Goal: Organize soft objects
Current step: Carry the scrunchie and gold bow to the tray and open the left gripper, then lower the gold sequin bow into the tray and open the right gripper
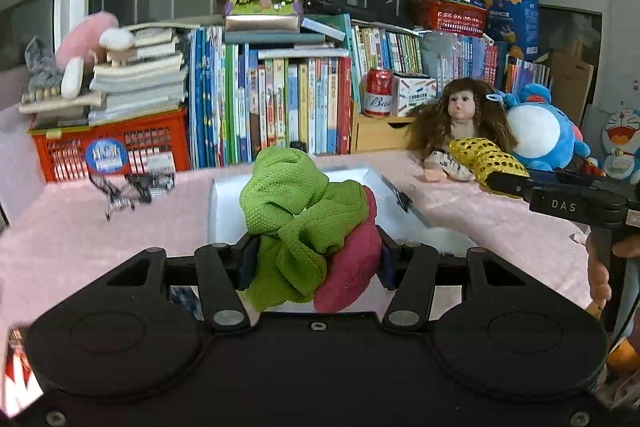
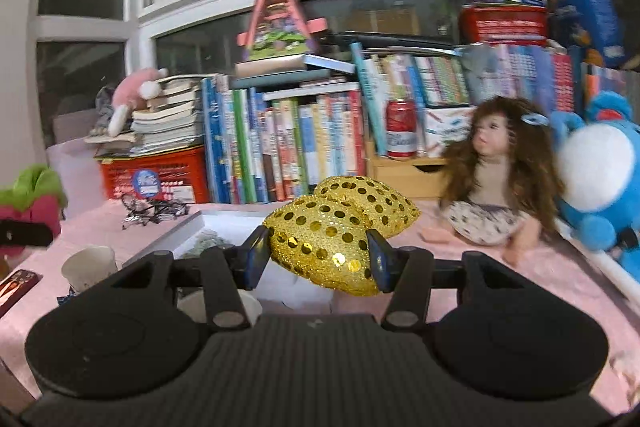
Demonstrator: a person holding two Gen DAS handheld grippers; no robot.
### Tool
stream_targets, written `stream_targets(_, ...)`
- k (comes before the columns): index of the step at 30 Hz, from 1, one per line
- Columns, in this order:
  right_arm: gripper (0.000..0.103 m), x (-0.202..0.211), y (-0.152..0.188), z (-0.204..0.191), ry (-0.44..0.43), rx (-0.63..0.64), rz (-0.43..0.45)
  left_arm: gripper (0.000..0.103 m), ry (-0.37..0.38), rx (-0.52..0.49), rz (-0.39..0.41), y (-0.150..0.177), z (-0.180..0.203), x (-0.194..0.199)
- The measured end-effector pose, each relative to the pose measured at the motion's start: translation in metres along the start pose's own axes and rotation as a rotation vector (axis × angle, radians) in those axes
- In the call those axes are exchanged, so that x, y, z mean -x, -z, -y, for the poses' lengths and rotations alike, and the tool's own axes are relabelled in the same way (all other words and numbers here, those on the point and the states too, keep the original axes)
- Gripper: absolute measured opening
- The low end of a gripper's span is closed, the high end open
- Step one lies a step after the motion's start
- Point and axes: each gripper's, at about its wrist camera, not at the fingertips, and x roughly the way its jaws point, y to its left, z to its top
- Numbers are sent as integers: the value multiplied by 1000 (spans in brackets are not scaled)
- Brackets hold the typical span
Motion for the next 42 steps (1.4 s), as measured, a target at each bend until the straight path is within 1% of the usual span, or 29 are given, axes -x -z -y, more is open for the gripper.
stream_targets(2,56,-13,-10,-2,-16,35,-32,53,-2,-11,-17,-13,-7,-7)
stream_targets(5,56,-33,-20,-5,-37,87,-90,53,34,-9,-84,-31,-19,-28)
stream_targets(8,56,-55,-28,-8,-83,138,-151,53,56,47,-157,-46,-35,-55)
stream_targets(11,56,-75,-30,-15,-91,222,-195,53,75,102,-233,-59,-54,-84)
stream_targets(13,56,-86,-32,-20,-115,271,-224,53,82,143,-269,-63,-66,-101)
stream_targets(16,56,-100,-37,-21,-156,275,-263,53,100,198,-327,-70,-80,-129)
stream_targets(19,56,-115,-42,-24,-136,294,-295,53,106,232,-388,-73,-92,-157)
stream_targets(22,56,-132,-44,-30,-84,371,-327,53,93,249,-437,-73,-100,-182)
stream_targets(27,56,-155,-36,-40,-37,518,-377,53,48,246,-517,-66,-108,-223)
stream_targets(30,56,-168,-29,-42,-39,546,-421,53,37,233,-578,-60,-112,-246)
stream_targets(32,56,-176,-23,-44,-35,570,-444,53,12,200,-610,-56,-110,-259)
stream_targets(34,56,-182,-18,-45,-33,582,-460,53,-12,162,-622,-55,-107,-268)
stream_targets(38,56,-192,-14,-48,-53,579,-472,53,-11,152,-648,-53,-103,-286)
stream_targets(42,56,-195,-14,-51,-89,564,-473,53,-26,112,-693,-48,-97,-302)
